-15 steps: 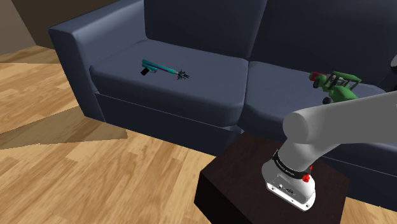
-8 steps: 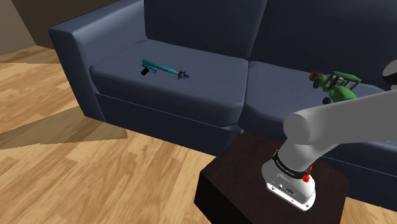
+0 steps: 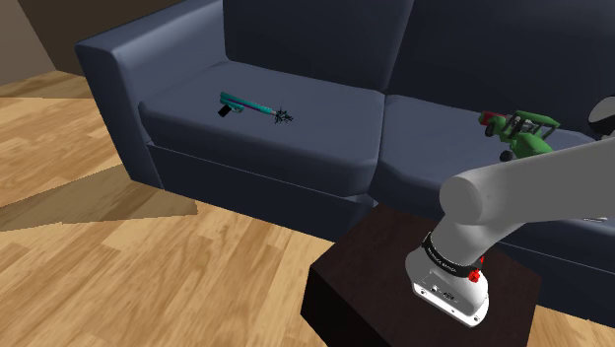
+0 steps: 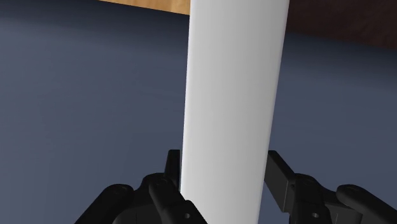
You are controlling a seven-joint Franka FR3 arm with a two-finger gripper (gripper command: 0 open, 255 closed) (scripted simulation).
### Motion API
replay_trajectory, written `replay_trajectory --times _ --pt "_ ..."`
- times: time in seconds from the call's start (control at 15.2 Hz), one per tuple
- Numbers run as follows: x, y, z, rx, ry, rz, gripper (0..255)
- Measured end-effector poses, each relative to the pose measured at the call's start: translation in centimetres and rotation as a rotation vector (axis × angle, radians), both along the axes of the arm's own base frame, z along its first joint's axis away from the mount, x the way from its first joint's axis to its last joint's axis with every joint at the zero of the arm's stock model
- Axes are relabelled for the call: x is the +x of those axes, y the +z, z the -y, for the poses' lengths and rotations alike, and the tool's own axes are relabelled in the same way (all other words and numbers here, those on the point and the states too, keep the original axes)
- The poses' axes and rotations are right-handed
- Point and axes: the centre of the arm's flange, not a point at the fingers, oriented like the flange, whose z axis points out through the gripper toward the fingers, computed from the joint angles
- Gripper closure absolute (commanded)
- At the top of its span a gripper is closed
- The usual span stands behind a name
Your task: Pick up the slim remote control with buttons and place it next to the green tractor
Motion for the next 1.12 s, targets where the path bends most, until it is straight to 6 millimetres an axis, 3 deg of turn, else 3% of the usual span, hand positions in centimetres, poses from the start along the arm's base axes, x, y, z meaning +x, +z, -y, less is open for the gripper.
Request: replay_trajectory --times 0.07,0.46,0.79,1.12 --pt "0.0 0.0 0.0 0.0 0.0 0.0 0" --pt "0.0 0.0 0.0 0.0 0.0 0.0 0" --pt "0.3 4.5 -0.2 -0.001 0.0 0.0 0" --pt "0.2 5.0 -0.2 0.0 0.0 0.0 0"
